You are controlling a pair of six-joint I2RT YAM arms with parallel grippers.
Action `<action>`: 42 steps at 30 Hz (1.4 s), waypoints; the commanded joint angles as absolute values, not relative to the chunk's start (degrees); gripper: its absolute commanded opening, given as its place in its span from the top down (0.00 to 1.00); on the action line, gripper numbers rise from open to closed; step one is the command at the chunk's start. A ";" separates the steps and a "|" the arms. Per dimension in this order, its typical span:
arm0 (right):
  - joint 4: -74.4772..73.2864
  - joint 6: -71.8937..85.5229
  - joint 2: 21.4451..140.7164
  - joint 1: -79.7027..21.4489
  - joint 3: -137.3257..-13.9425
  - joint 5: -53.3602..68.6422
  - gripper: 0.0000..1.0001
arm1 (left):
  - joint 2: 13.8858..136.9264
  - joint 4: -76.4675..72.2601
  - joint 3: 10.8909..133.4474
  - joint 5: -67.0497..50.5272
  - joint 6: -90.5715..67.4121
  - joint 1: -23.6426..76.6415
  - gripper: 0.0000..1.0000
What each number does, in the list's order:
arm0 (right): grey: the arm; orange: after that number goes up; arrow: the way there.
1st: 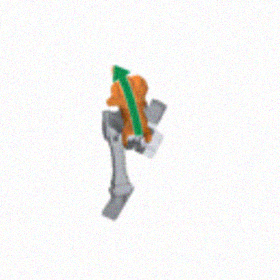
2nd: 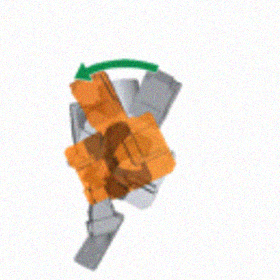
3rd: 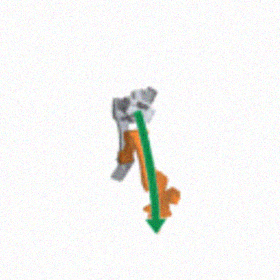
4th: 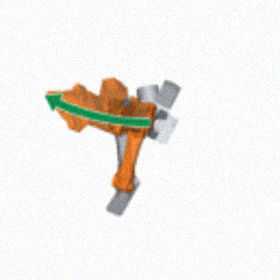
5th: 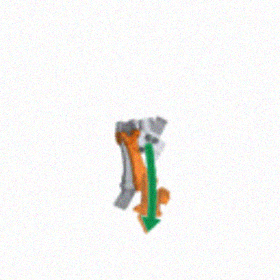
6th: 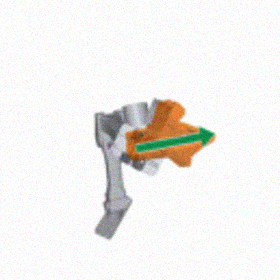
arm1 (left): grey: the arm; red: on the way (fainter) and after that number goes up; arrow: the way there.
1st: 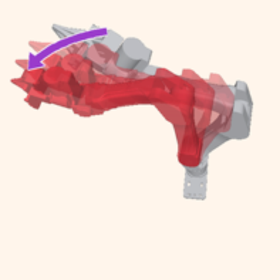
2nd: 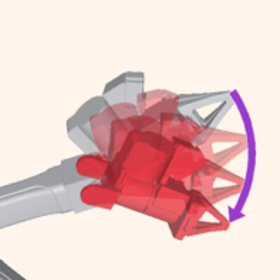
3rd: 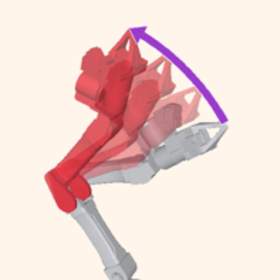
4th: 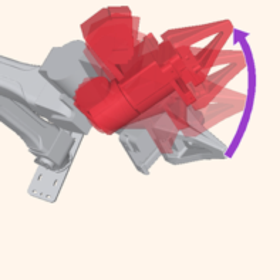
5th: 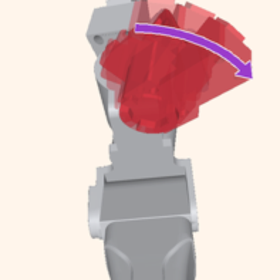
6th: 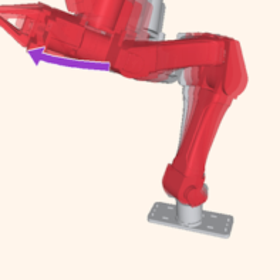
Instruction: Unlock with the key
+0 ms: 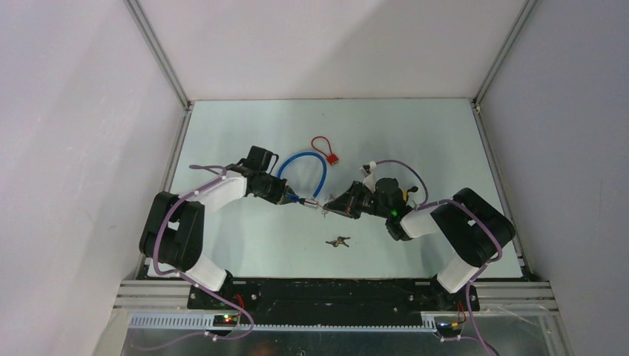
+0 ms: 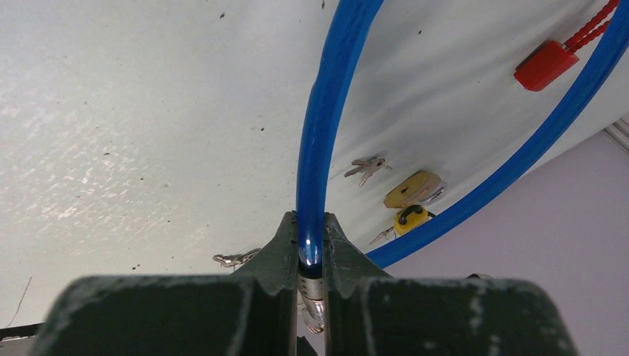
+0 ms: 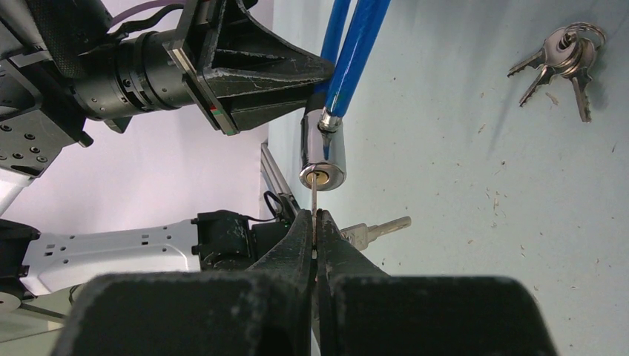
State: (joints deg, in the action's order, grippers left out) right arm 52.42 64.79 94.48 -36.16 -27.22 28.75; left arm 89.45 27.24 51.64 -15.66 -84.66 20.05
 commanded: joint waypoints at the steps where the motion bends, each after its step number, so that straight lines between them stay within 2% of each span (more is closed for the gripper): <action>1: 56.15 65.62 95.87 -36.86 -28.65 28.84 1.00 | 86.81 24.74 51.89 -18.19 -86.02 20.00 1.00; 42: 53.61 66.96 94.47 -37.44 -29.09 29.46 1.00 | 87.21 23.64 50.92 -17.14 -86.30 19.96 1.00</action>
State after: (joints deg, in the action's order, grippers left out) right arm 53.84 67.51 95.81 -36.80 -27.44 28.91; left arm 89.45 27.05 51.29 -15.31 -84.68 19.94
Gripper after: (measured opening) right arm 0.010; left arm 0.120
